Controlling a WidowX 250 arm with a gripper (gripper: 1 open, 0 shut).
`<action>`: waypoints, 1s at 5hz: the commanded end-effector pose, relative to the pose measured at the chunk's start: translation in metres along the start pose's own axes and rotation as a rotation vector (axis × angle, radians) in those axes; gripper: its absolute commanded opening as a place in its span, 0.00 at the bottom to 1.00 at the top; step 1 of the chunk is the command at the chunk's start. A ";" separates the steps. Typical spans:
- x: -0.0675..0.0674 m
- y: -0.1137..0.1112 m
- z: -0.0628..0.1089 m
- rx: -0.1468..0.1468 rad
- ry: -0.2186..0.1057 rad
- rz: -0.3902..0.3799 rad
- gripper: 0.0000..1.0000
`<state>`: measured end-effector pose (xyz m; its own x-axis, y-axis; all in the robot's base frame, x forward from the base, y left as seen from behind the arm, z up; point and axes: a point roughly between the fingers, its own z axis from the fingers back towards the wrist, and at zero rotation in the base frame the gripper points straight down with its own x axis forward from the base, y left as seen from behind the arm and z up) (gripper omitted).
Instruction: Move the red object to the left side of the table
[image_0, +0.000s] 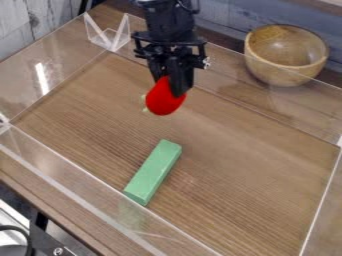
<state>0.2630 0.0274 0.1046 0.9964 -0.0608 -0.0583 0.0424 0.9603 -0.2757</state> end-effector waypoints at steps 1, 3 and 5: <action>0.007 0.003 0.027 0.034 -0.090 -0.015 0.00; 0.003 0.013 0.030 0.041 -0.093 0.007 0.00; 0.001 0.060 0.037 0.068 -0.104 0.051 0.00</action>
<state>0.2626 0.0912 0.1095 0.9995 0.0211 -0.0238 -0.0261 0.9723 -0.2321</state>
